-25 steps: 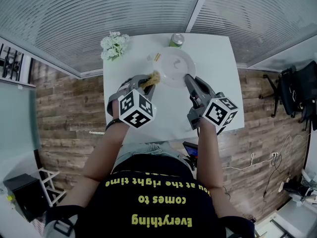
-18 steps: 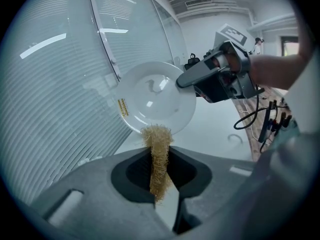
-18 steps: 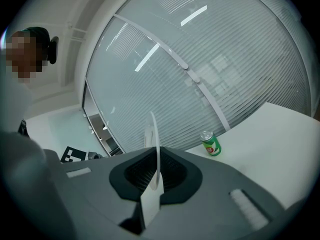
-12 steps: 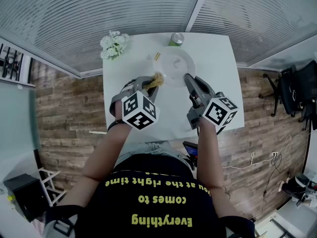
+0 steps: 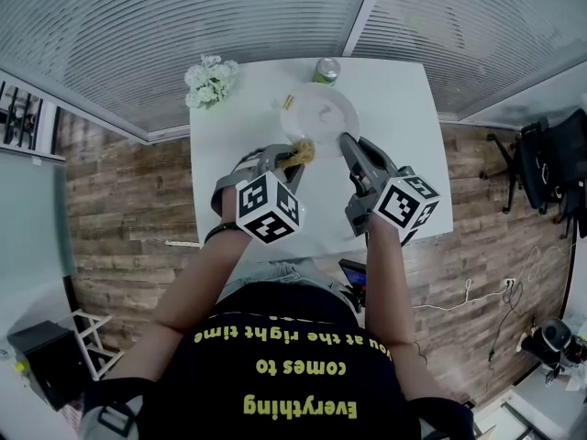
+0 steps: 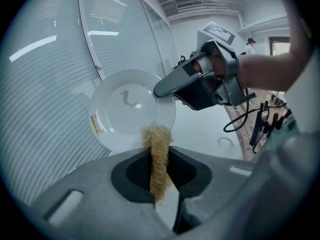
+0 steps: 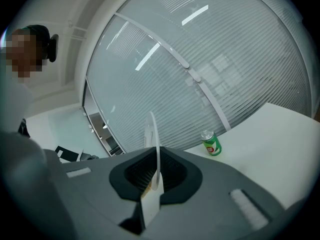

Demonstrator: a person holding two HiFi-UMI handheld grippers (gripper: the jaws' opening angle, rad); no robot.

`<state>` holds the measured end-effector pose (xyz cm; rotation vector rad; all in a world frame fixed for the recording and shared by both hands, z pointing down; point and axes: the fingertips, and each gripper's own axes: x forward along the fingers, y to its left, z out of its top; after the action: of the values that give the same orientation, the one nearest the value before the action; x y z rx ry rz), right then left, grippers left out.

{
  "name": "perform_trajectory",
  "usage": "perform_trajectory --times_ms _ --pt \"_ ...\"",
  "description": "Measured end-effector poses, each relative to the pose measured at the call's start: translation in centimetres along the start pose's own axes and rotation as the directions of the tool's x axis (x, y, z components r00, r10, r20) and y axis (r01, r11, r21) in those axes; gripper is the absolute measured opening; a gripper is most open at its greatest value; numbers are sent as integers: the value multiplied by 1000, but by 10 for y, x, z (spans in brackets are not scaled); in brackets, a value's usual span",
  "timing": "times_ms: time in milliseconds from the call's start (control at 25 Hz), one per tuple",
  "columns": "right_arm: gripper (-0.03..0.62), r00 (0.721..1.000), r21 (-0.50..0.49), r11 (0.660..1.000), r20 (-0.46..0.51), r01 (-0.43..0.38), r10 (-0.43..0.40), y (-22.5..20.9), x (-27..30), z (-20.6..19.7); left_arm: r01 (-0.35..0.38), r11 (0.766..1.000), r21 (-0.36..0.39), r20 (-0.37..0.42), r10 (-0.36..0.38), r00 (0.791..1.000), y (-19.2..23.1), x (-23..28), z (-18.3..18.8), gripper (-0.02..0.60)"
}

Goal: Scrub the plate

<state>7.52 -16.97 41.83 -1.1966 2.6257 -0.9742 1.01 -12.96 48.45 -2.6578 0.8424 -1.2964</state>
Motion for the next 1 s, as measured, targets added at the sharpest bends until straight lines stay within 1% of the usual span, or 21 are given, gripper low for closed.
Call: perform_trajectory --times_ms 720,1000 --pt "14 1000 5 1000 4 -12 12 -2 -3 8 36 998 43 53 -39 998 -19 2 26 62" --pt "14 1000 22 1000 12 -14 14 0 -2 4 57 996 67 69 -61 996 -30 3 35 62"
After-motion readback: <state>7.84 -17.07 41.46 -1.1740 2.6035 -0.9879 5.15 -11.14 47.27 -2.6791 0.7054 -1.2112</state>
